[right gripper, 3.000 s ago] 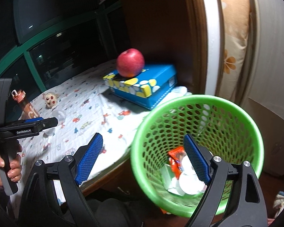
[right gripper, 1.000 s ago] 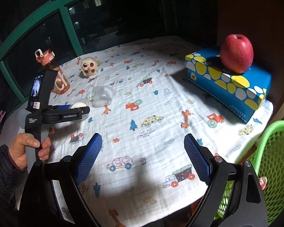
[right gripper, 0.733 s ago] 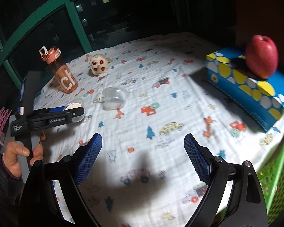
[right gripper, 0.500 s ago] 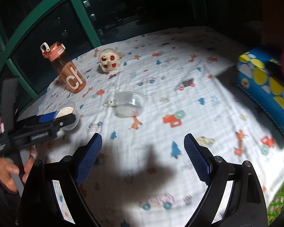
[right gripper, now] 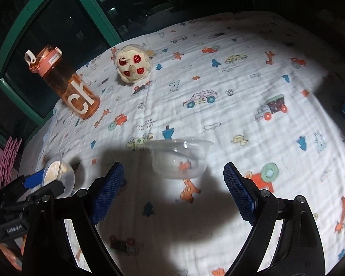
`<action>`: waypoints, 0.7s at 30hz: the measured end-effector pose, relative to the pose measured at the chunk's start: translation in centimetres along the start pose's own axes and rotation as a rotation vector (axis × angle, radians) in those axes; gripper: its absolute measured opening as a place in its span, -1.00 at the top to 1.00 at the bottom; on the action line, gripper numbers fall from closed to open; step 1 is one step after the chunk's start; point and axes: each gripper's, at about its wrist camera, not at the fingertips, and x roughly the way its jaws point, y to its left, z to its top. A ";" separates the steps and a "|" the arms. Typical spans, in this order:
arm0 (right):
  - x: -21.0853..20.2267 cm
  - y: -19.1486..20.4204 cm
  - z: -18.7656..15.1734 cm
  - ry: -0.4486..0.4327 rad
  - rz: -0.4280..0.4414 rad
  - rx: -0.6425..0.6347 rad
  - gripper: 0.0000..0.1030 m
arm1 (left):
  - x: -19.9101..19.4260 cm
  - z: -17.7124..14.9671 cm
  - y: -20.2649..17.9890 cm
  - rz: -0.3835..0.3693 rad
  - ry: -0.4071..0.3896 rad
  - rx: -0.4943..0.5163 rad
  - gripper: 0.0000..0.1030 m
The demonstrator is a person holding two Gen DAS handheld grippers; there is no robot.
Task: Collect trash
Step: 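Grasp the sealed round food tub with the left gripper while the right grasps the clear cup, then carry the food tub and clear cup over the green basket with both grippers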
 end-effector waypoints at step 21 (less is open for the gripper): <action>0.3 -0.4 -0.1 -0.011 -0.014 0.027 -0.26 | 0.5 -0.3 -0.4 -0.005 0.013 -0.004 -0.30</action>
